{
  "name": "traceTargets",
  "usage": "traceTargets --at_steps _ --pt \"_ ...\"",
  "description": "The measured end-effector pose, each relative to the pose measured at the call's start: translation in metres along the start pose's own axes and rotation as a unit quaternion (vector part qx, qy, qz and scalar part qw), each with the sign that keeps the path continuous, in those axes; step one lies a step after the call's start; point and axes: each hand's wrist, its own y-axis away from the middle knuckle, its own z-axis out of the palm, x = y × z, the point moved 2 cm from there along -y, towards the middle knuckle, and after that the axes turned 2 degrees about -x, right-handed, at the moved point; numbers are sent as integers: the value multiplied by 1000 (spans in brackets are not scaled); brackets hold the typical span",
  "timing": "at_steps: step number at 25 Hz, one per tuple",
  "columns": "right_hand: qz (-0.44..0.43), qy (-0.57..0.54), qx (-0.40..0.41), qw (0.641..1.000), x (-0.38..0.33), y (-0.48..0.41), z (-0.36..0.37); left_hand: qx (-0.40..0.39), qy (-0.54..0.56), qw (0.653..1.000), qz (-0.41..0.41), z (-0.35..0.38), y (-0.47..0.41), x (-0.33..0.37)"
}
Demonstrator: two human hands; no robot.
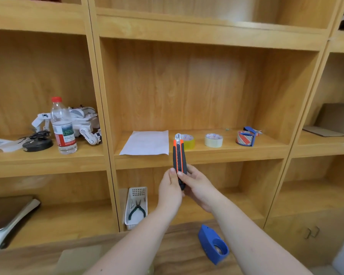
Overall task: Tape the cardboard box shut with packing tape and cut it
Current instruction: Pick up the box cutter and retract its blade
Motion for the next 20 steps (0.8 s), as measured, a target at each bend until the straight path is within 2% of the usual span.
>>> traceTargets --at_steps 3,4,6,11,16,20 --pt "17 97 152 983 55 1 -24 -24 8 998 -65 19 -3 -47" --pt "23 136 180 974 73 2 -31 -34 3 996 -80 25 -4 -67" --pt "60 163 183 968 111 5 -44 -41 -15 992 -115 39 -2 -112" --pt "179 111 195 958 196 29 -71 -27 -53 962 -268 74 19 -211" --pt "261 108 235 930 283 51 -93 -5 -118 933 -340 92 44 -281" --pt "295 124 237 917 341 61 -99 9 -145 923 -358 102 46 -324"
